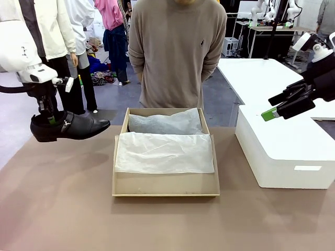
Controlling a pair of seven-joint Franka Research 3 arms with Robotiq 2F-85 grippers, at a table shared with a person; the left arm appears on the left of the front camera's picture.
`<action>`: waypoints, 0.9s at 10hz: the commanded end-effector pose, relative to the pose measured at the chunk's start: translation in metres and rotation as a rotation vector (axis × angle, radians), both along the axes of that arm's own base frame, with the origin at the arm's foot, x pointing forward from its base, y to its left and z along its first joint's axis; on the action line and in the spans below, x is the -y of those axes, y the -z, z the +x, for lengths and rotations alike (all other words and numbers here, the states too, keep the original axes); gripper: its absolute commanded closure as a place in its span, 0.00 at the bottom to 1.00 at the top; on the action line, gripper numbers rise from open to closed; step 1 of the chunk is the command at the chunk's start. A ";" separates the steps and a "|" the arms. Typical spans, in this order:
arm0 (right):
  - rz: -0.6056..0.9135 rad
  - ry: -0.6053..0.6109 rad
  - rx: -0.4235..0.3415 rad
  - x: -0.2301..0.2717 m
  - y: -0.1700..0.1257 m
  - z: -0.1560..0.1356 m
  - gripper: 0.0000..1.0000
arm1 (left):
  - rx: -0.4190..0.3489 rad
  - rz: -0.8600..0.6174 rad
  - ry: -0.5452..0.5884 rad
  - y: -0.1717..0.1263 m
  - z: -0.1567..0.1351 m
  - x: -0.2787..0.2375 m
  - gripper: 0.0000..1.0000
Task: Pack the shoes into the box.
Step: Place the other shoe of the Shoes into the Shoes Box.
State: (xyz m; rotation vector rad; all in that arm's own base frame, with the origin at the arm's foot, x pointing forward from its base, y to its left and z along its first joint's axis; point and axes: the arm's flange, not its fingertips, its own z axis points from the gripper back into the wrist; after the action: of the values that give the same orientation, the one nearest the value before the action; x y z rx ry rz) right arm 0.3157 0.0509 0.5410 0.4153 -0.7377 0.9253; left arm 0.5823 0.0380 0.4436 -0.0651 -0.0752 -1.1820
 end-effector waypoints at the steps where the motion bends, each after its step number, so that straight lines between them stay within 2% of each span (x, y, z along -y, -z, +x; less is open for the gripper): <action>1: 0.016 -0.014 0.007 -0.001 0.000 0.002 0.00 | 0.003 -0.028 -0.175 -0.024 -0.007 0.012 1.00; 3: 0.016 -0.014 0.007 -0.001 0.000 0.002 0.00 | 0.026 -0.103 -0.230 -0.041 -0.017 0.023 1.00; 4: 0.016 -0.014 0.007 -0.001 0.000 0.002 0.00 | 0.023 -0.103 -0.242 -0.046 -0.021 0.025 1.00; 5: 0.016 -0.014 0.007 -0.001 0.000 0.002 0.00 | 0.003 -0.034 -0.224 -0.052 -0.025 0.026 1.00; 6: 0.016 -0.014 0.007 -0.001 0.000 0.002 0.00 | 0.015 -0.084 -0.219 -0.042 -0.013 0.023 1.00; 9: 0.016 -0.014 0.007 -0.001 0.000 0.002 0.00 | 0.015 -0.084 -0.219 -0.042 -0.013 0.023 1.00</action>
State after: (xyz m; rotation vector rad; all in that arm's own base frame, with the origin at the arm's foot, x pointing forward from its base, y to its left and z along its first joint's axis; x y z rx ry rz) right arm 0.3157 0.0509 0.5409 0.4153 -0.7377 0.9253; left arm 0.5697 0.0121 0.4802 -0.1218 -0.1196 -0.9557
